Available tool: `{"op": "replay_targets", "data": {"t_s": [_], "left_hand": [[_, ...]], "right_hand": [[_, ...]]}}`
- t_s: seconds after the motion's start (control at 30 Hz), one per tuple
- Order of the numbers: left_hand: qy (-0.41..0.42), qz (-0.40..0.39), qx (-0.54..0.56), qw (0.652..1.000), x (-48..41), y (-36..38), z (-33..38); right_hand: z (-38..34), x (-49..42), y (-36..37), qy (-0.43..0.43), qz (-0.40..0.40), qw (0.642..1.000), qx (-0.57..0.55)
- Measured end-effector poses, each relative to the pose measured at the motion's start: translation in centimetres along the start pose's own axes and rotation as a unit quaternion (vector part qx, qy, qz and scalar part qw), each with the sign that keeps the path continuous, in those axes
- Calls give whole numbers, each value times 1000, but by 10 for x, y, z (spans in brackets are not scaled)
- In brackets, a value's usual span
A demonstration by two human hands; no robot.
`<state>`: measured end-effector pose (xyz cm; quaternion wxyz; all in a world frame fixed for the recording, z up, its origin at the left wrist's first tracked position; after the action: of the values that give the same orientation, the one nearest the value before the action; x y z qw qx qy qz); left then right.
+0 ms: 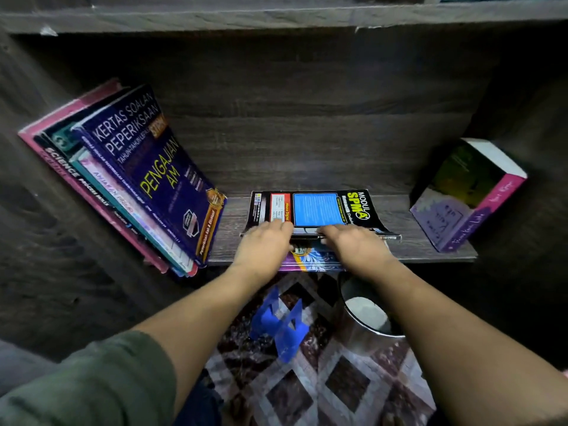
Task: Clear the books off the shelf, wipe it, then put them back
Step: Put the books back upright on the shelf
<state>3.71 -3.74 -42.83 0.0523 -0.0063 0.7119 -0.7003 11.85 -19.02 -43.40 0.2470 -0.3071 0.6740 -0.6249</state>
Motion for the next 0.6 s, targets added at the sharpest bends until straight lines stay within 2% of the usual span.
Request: {"op": "replay_targets", "data": {"t_s": [0.1, 0.2, 0.27, 0.33, 0.43, 0.53, 0.6], "left_hand": [[-21, 6, -7, 1000, -2, -4, -6], [-45, -1, -5, 999, -2, -7, -9], [-81, -21, 16, 996, 1, -7, -9], [-90, -31, 29, 995, 4, -8, -6], [-48, 47, 26, 997, 2, -19, 2], [-73, 116, 24, 990, -2, -38, -7], [-99, 150, 15, 984, -1, -50, -20]], "right_hand": [[8, 3, -1, 8, 26, 1000, 14], [29, 9, -3, 165, 14, 984, 71], [34, 13, -10, 228, 34, 972, 39], [20, 13, -23, 192, 92, 977, -21], [-10, 9, -49, 72, 215, 971, -78], [-33, 7, -59, -19, 311, 931, -192], [-39, 7, -58, -41, 351, 903, -245]]}}
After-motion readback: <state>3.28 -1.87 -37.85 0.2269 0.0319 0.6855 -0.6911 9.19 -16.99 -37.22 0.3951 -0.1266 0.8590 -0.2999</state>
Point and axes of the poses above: each hand's wrist, its own x-axis away from the middle knuckle, its own y-axis out of the palm, z = x × y, the point moved 3 cm from there along -x, towards the middle knuckle, and after that the axes turned 4 degrees about -z, right-handed, at the moved point
